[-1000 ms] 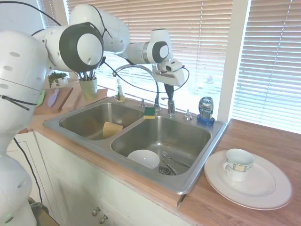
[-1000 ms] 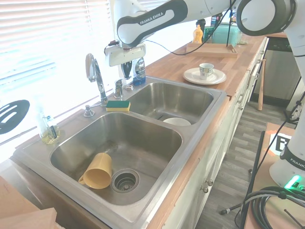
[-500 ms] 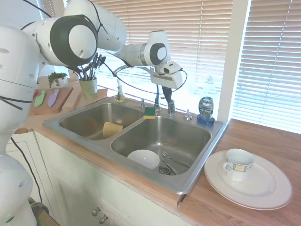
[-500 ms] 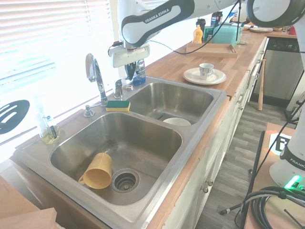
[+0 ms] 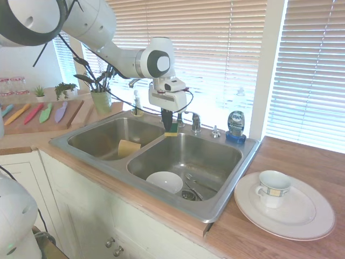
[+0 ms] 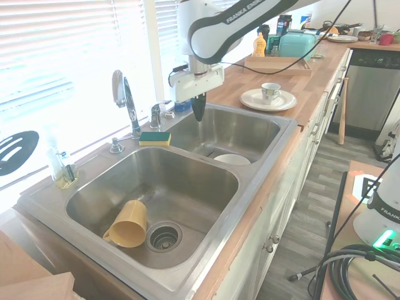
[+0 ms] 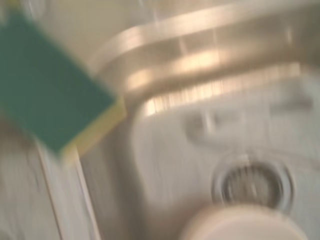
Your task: Turn off the faucet
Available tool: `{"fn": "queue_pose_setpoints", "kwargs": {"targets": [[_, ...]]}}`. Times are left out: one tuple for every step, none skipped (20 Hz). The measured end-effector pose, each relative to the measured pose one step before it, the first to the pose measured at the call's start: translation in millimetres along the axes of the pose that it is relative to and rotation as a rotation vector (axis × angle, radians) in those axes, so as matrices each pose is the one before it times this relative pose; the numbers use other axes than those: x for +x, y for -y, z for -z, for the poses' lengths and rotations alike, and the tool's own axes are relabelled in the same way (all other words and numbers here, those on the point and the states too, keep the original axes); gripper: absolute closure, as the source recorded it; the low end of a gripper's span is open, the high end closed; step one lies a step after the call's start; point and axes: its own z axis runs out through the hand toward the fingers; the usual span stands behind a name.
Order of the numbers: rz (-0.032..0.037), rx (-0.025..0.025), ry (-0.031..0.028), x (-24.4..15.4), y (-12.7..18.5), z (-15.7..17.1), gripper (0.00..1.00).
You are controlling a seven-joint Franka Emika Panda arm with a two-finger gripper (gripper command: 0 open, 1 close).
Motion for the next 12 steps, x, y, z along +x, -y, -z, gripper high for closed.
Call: {"fn": "queue_pose_setpoints", "kwargs": {"targets": [[0.00286, -0.00322, 0.00520, -6.33, -13.42, 3.57, 1.00], [0.00441, -0.00292, 0.00437, -7.37, -14.37, 4.56, 1.00], [0.00373, -0.00297, 0.00374, -7.80, -14.58, 3.93, 1.00], [0.00375, -0.00242, 0.00304, -8.09, -14.82, 2.98, 1.00], [0.00477, -0.00334, 0.00269, -8.54, -15.57, 1.84, 1.00], [0.00378, -0.00356, 0.00208, -8.21, -15.44, 0.46, 1.00], [0.00391, -0.00475, 0.00294, -7.88, -16.01, -1.01, 1.00], [0.00288, -0.00503, 0.00425, -7.87, -16.32, -2.50, 1.00], [-0.00019, -0.00544, 0.00422, -8.06, -16.14, -3.96, 1.00], [-0.00177, -0.00347, 0.00449, -7.35, -15.12, -4.62, 0.00], [-0.00396, 0.00087, 0.00435, -6.04, -13.08, -3.54, 0.00], [-0.00188, 0.00317, 0.00414, -4.96, -11.08, -2.61, 0.00]]}}
